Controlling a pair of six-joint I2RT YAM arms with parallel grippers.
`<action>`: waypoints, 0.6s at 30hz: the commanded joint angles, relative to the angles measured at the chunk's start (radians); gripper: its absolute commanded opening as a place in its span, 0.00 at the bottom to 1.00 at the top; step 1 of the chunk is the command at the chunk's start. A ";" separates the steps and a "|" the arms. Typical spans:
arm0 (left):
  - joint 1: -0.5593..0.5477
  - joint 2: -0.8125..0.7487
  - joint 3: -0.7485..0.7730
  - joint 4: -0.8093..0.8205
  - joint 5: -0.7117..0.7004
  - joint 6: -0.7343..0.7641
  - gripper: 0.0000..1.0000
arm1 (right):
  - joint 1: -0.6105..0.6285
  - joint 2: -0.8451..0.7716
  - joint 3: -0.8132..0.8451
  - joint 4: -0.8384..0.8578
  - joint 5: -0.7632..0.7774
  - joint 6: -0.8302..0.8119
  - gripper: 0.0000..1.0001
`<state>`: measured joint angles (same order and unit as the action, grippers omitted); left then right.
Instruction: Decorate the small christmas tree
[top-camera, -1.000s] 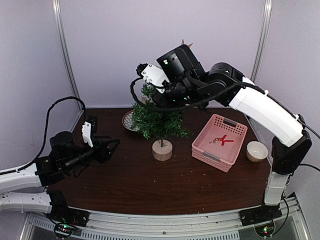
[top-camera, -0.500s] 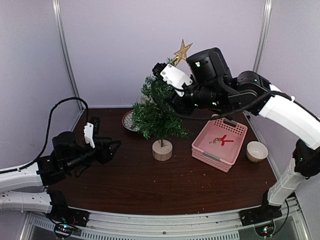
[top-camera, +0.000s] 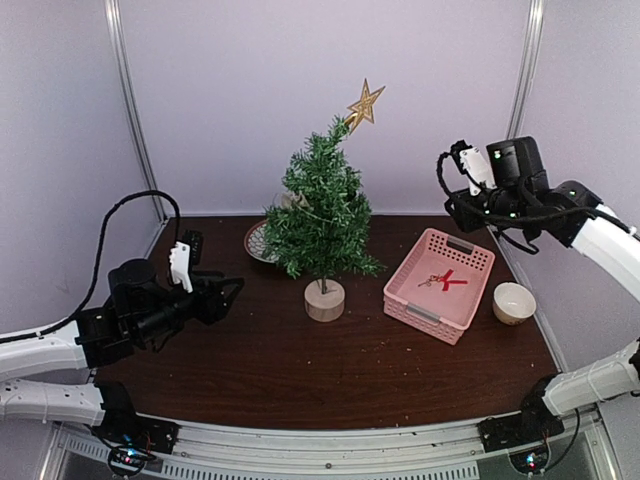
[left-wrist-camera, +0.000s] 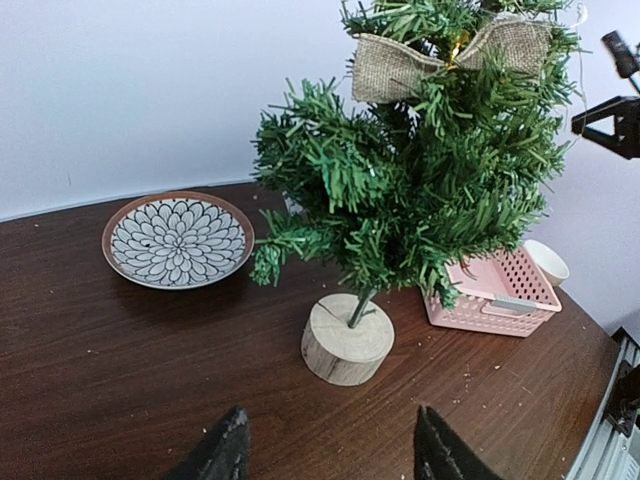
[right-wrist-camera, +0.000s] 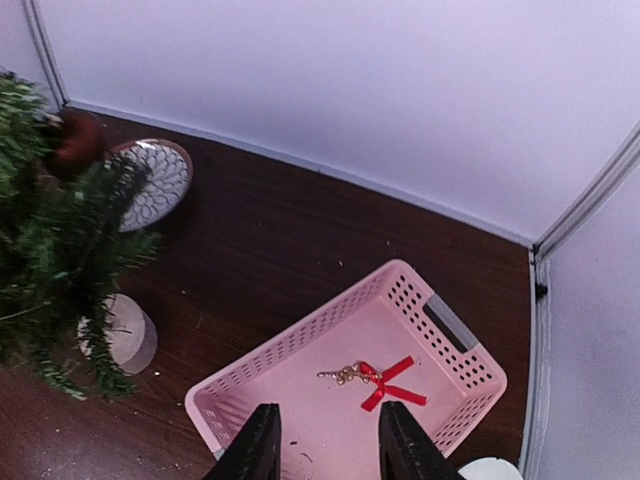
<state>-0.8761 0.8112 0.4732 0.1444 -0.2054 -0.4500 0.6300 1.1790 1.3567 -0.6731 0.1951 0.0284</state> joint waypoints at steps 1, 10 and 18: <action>0.008 0.013 0.043 0.006 -0.016 0.011 0.56 | -0.120 0.122 -0.085 -0.006 -0.088 0.080 0.37; 0.009 0.032 0.054 -0.002 -0.019 0.001 0.56 | -0.356 0.355 -0.161 0.172 -0.244 0.163 0.32; 0.011 0.040 0.050 0.005 -0.044 -0.008 0.57 | -0.451 0.481 -0.211 0.302 -0.351 0.305 0.28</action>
<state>-0.8757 0.8436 0.4957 0.1196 -0.2260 -0.4507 0.2035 1.6222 1.1652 -0.4713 -0.0837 0.2405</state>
